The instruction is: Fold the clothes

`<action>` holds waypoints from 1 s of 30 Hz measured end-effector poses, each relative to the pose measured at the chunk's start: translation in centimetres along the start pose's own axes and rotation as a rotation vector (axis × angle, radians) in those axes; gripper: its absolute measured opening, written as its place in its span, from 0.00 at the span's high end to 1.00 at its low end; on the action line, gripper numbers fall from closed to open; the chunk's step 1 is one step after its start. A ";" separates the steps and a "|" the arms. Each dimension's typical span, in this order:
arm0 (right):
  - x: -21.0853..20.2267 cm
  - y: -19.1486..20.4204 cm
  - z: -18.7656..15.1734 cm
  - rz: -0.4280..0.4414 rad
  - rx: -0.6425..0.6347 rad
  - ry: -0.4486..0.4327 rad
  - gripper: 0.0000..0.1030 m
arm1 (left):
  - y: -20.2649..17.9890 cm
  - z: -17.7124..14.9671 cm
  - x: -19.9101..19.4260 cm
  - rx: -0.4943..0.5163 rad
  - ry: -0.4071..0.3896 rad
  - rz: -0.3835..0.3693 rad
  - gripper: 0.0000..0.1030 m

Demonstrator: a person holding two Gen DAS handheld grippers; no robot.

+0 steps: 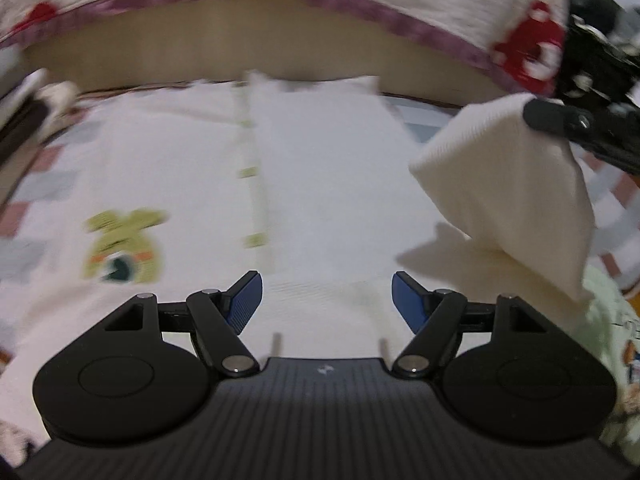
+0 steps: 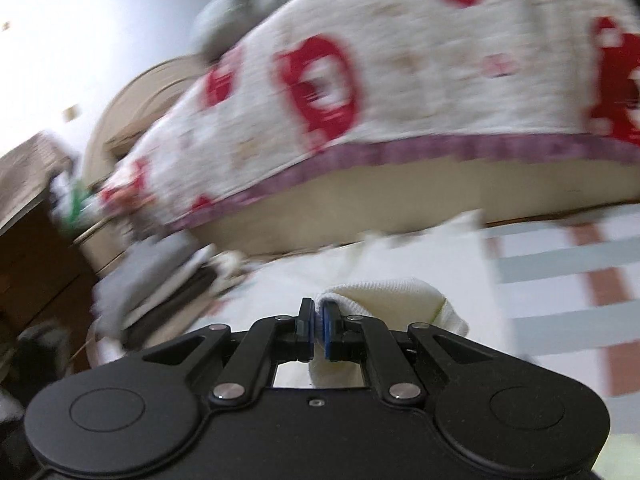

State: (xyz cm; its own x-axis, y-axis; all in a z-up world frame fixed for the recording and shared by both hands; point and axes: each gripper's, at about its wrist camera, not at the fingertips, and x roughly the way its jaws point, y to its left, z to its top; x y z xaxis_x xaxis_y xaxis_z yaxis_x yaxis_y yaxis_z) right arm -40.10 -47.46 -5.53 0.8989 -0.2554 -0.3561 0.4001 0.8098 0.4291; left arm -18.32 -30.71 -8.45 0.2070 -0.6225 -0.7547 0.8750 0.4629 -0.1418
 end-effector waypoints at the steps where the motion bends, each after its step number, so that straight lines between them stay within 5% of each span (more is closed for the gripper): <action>1: 1.1 1.1 -0.6 0.026 -0.019 0.019 0.93 | 1.1 -0.5 0.2 -0.020 0.017 0.017 0.31; 5: 6.8 3.8 -4.6 -0.009 -0.068 0.265 0.86 | 4.4 -2.2 1.3 -0.090 0.085 0.038 0.31; 7: 6.9 3.5 -6.3 -0.017 -0.036 0.330 0.64 | 5.0 -2.7 1.7 -0.096 0.092 0.023 0.31; 9: 5.0 2.5 -7.0 -0.079 -0.033 0.327 0.54 | 5.0 -2.8 2.0 -0.091 0.081 0.001 0.31; 16: -2.1 -0.7 -8.0 -0.391 -0.227 0.361 0.51 | 3.3 -2.6 3.0 -0.081 0.048 -0.122 0.30; 21: -5.0 -2.3 -8.9 -0.424 -0.249 0.336 0.51 | 0.6 -3.1 3.5 0.002 0.051 -0.181 0.29; 30: -5.1 -4.1 -11.3 -0.524 -0.223 0.372 0.45 | -3.5 -2.9 4.6 0.152 0.006 -0.134 0.27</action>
State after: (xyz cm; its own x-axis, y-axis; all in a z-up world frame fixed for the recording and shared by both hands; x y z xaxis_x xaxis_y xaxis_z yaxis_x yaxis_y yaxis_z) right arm -48.33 -43.54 -14.84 0.4595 -0.4772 -0.7491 0.6836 0.7285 -0.0447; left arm -21.70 -33.37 -13.32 0.0819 -0.6685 -0.7392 0.9506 0.2753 -0.1437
